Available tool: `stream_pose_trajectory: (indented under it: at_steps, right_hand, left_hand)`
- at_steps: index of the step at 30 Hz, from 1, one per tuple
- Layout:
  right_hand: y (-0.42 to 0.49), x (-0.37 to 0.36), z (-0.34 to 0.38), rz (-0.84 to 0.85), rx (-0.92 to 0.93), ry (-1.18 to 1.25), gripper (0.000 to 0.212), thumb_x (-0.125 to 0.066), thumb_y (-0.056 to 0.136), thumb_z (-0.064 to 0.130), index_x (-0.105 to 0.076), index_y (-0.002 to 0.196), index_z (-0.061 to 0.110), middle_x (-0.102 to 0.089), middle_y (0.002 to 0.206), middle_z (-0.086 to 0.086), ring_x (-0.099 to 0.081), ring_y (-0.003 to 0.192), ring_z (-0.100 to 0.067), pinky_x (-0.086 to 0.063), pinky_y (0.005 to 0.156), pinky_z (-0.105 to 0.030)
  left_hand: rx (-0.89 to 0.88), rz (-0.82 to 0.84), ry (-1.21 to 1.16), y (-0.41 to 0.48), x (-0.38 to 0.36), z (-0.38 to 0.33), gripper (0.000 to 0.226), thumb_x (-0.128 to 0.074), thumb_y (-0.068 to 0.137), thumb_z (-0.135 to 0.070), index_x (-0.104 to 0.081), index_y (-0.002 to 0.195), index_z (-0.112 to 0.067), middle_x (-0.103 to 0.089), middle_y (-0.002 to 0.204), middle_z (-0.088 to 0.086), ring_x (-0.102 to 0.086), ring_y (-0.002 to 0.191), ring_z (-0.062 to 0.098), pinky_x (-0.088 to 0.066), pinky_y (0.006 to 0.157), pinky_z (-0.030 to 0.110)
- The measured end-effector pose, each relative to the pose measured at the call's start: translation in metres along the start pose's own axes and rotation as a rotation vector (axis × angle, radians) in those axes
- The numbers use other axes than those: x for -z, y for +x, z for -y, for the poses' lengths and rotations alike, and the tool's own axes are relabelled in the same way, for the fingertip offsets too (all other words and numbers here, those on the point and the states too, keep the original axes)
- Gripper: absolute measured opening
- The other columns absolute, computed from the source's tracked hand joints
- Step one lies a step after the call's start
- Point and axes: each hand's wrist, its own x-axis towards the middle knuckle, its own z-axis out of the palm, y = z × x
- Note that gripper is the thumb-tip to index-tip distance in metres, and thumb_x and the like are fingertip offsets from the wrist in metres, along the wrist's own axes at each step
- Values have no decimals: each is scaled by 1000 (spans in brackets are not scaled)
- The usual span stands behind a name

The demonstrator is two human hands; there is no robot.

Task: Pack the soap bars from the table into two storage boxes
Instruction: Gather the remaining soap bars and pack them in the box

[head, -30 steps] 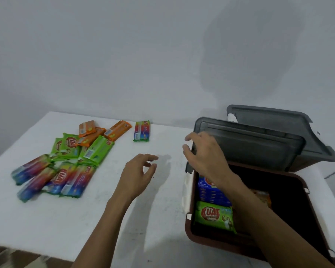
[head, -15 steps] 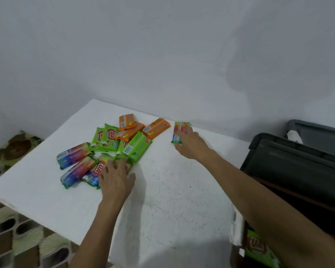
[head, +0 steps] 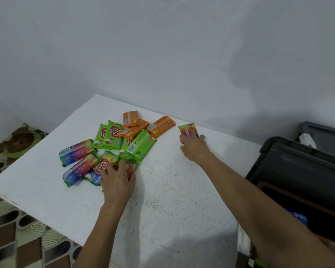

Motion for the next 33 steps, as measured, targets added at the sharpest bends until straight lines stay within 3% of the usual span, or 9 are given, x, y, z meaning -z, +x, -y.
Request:
stream_pose_trajectory:
  at_steps: [4, 6, 8, 12, 18, 21, 26, 29, 33]
  right_hand:
    - [-14, 12, -6, -21, 10, 119, 27, -56, 90, 16, -42, 112, 20, -45, 120, -9, -44, 100, -36, -42, 81, -40]
    - [-24, 21, -11, -116, 55, 161, 32, -49, 84, -2, -41, 110, 16, -53, 105, -10, -51, 87, -32, -40, 71, -36]
    - [-37, 35, -17, -182, 34, 297, 33, -45, 85, -6, -41, 110, 16, -56, 91, -13, -54, 71, -29, -39, 58, -34]
    - [-66, 63, -32, -236, -50, 676, 27, -48, 96, 6, -46, 114, 26, -57, 109, -7, -61, 88, -23, -54, 61, -30]
    - [-128, 78, -60, -288, 41, 874, 31, -48, 100, 12, -47, 126, 30, -57, 117, 1, -62, 102, -20, -61, 79, -33]
    - [-168, 82, -72, -352, 63, 945, 27, -50, 100, 14, -50, 124, 27, -56, 116, 2, -63, 98, -16, -60, 73, -22]
    - [-227, 89, -100, -414, 22, 994, 27, -52, 99, 16, -53, 123, 28, -53, 122, 0, -63, 102, -16, -59, 67, -21]
    - [-262, 93, -119, -479, 8, 1019, 26, -52, 99, 17, -54, 122, 28, -54, 120, -1, -63, 97, -12, -53, 61, -14]
    - [-302, 95, -145, -551, -27, 1038, 24, -54, 98, 16, -57, 119, 27, -59, 114, 0, -64, 94, -11, -53, 59, -17]
  left_hand:
    - [49, 39, -66, 1, 3, 0, 60, -67, 83, -44, -47, 134, -21, -46, 129, 23, -43, 115, 45, -40, 92, 53]
    - [53, 35, -66, -2, 4, -3, 62, -68, 82, -45, -46, 133, -20, -48, 129, 23, -45, 115, 45, -41, 91, 54]
    - [34, 1, -74, -8, 8, -7, 64, -71, 79, -46, -46, 132, -19, -50, 127, 23, -48, 113, 46, -45, 86, 55]
    - [-19, -65, -148, -22, 21, -28, 75, -77, 72, -41, -41, 137, -26, -51, 121, 21, -53, 108, 41, -50, 81, 51]
    - [-181, -194, -293, -40, 40, -67, 71, -73, 75, -34, -41, 138, -33, -52, 125, 14, -55, 106, 34, -52, 74, 49]
    - [-223, -184, -454, -52, 49, -91, 62, -73, 79, -30, -46, 135, -35, -44, 132, 6, -58, 100, 25, -47, 70, 36]
    - [-367, -148, -821, -84, 62, -133, 49, -76, 79, -21, -55, 122, -28, -47, 125, 1, -61, 91, 10, -50, 66, 9]
    - [-414, -79, -991, -102, 63, -157, 46, -73, 80, -12, -53, 120, -24, -54, 122, -1, -63, 97, 16, -55, 75, 15]
    - [-451, 64, -1141, -123, 62, -186, 45, -69, 84, -4, -50, 120, -21, -58, 119, -4, -66, 100, 18, -56, 74, 20]
